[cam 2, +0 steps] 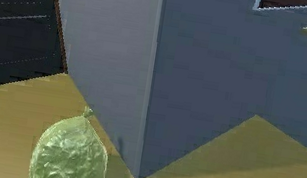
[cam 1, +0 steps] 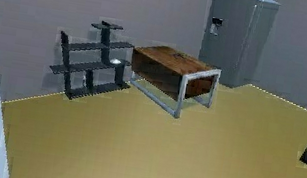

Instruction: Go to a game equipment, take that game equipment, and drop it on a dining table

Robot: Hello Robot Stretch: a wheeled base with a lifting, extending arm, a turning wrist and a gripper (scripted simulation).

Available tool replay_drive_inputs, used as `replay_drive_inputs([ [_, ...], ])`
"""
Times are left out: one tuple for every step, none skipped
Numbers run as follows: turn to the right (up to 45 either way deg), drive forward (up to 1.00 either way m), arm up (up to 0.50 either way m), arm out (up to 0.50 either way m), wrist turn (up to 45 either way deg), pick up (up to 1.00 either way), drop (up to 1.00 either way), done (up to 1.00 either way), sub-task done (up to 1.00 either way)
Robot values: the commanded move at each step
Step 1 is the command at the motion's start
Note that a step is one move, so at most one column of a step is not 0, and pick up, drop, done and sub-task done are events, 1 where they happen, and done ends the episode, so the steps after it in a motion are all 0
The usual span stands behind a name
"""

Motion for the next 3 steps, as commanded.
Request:
replay_drive_inputs([
  [45.0,0.00,0.00,0.00,0.0,0.00,0.00,0.00,0.00],
  [45.0,0.00,0.00,0.00,0.0,0.00,0.00,0.00,0.00],
  [3.0,0.00,0.00,0.00,0.0,0.00,0.00,0.00,0.00],
])
